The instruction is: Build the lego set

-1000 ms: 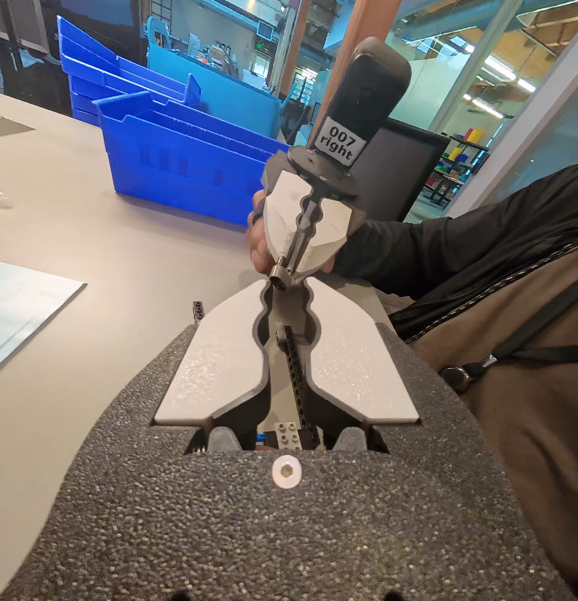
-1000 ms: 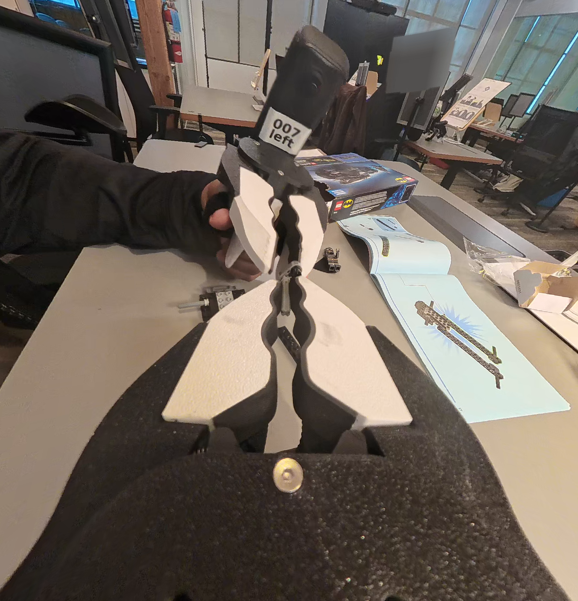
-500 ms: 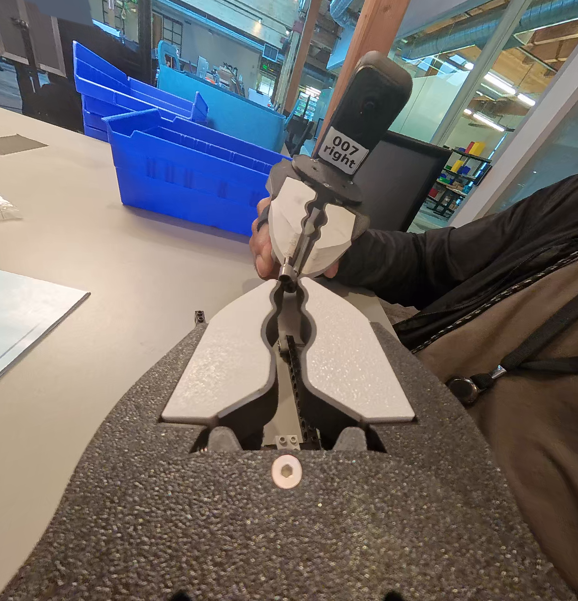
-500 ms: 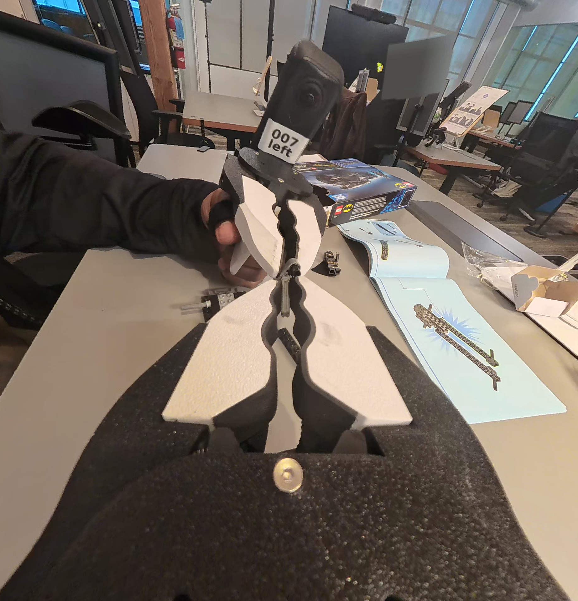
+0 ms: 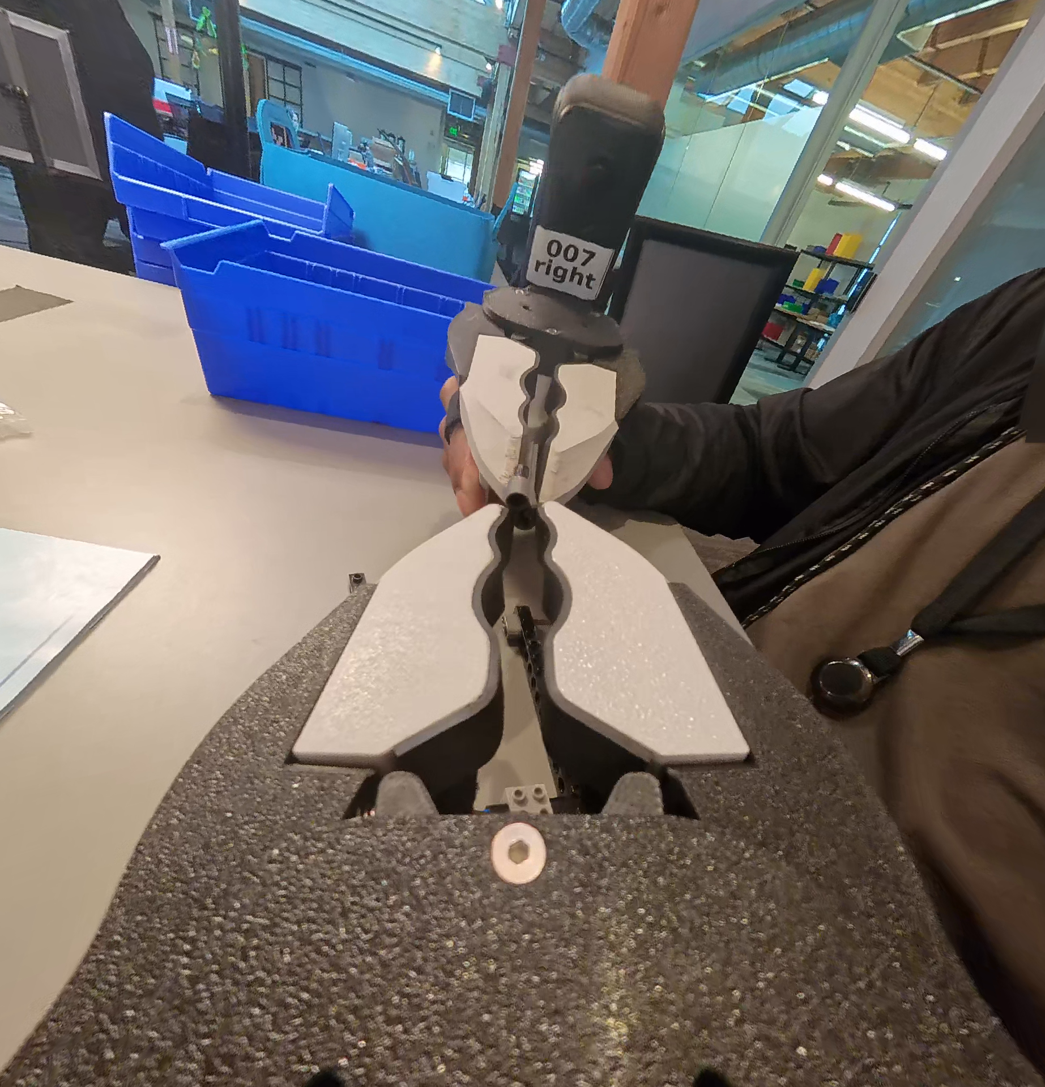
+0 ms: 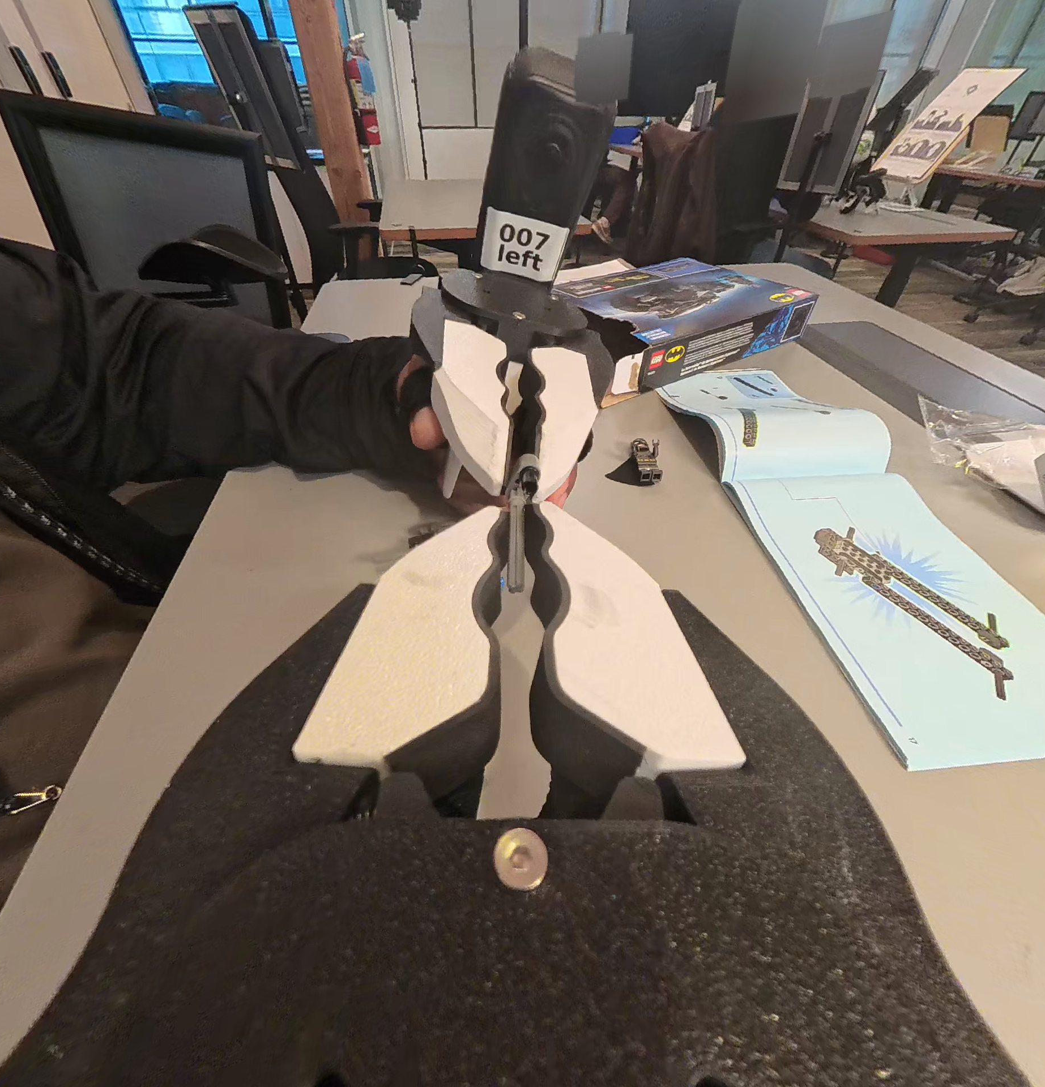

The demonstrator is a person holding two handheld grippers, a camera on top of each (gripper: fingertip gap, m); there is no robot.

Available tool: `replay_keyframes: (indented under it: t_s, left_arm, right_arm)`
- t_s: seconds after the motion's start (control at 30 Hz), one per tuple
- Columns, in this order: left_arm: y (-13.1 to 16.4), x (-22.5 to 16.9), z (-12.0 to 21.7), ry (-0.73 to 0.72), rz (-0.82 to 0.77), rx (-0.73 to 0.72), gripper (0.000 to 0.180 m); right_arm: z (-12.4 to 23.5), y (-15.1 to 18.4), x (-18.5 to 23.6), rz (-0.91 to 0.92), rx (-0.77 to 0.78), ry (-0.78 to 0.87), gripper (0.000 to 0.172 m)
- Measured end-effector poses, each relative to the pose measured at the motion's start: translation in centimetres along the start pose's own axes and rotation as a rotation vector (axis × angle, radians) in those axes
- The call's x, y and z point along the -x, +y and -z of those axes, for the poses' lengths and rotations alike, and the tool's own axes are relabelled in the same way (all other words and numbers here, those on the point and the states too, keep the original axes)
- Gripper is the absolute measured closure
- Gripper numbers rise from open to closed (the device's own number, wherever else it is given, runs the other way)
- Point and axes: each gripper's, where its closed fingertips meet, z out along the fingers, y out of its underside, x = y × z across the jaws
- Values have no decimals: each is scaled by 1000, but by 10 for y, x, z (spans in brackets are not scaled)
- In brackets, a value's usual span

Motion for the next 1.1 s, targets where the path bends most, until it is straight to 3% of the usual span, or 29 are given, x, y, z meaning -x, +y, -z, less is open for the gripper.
replay_keyframes:
  t_s: [0.97,1.03,1.1]
  left_arm:
    - [16,7,-6,-44,30,97,173]
    - [18,11,-6,-70,31,119,174]
    - [16,13,-6,-82,41,126,174]
  right_arm:
    - [-4,16,-3,-57,88,-6,167]
    - [-3,19,-8,-86,121,9,165]
    - [0,22,-17,-91,158,60,148]
